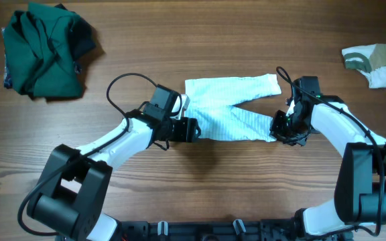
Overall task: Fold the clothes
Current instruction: 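Grasp the left waist edge and right leg cuff with both grippers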
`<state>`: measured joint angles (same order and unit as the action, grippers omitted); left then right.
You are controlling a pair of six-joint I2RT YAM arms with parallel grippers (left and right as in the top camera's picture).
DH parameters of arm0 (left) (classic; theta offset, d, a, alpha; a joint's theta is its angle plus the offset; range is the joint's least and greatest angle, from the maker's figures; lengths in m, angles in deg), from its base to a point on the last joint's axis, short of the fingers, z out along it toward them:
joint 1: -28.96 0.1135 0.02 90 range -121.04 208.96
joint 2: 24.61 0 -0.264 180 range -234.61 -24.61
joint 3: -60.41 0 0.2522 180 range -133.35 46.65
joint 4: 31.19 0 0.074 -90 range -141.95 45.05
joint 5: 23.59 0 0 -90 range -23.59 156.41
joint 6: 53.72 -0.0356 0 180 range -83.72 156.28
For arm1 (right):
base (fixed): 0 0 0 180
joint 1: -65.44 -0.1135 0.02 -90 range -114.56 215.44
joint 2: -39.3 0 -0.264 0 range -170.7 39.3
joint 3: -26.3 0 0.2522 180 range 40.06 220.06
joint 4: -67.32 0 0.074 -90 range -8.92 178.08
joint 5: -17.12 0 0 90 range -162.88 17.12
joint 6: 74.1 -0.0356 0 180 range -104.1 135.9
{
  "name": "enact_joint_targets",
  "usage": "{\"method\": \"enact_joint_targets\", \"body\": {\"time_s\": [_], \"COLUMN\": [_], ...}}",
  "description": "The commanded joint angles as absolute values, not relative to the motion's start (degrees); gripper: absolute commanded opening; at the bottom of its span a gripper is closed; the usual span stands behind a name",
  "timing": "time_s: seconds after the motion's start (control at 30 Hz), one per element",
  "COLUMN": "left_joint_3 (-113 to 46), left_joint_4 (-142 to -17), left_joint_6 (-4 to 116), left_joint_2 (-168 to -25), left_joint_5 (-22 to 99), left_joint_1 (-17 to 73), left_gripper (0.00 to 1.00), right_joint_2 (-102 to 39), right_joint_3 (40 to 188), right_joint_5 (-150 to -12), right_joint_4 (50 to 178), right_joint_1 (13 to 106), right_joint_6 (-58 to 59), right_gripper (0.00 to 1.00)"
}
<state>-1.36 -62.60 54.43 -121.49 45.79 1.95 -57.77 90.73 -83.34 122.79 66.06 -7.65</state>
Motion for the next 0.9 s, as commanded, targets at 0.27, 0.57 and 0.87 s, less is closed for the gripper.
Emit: {"method": "enact_joint_targets", "body": {"time_s": [0.27, 0.57, 0.87], "left_joint_3": [-2.23, -2.23, -2.23], "left_joint_4": [-59.86, -60.48, -64.11], "left_joint_6": [54.28, 53.39, 53.21], "left_joint_2": [-125.03, -125.03, -124.05], "left_joint_5": [47.89, 48.11, 48.08], "left_joint_1": [1.85, 1.85, 1.85], "left_gripper": [0.45, 0.04, 0.04], "right_joint_2": [-58.43, -58.41, -58.34], "right_joint_3": [89.9, 89.9, 89.97], "right_joint_5": [-83.6, -83.58, -83.58], "right_joint_4": [123.54, 123.08, 122.25], "right_joint_1": [65.82, 65.82, 65.82], "right_joint_6": [-8.11, -8.31, -8.75], "right_gripper": [0.24, 0.04, 0.04]}}
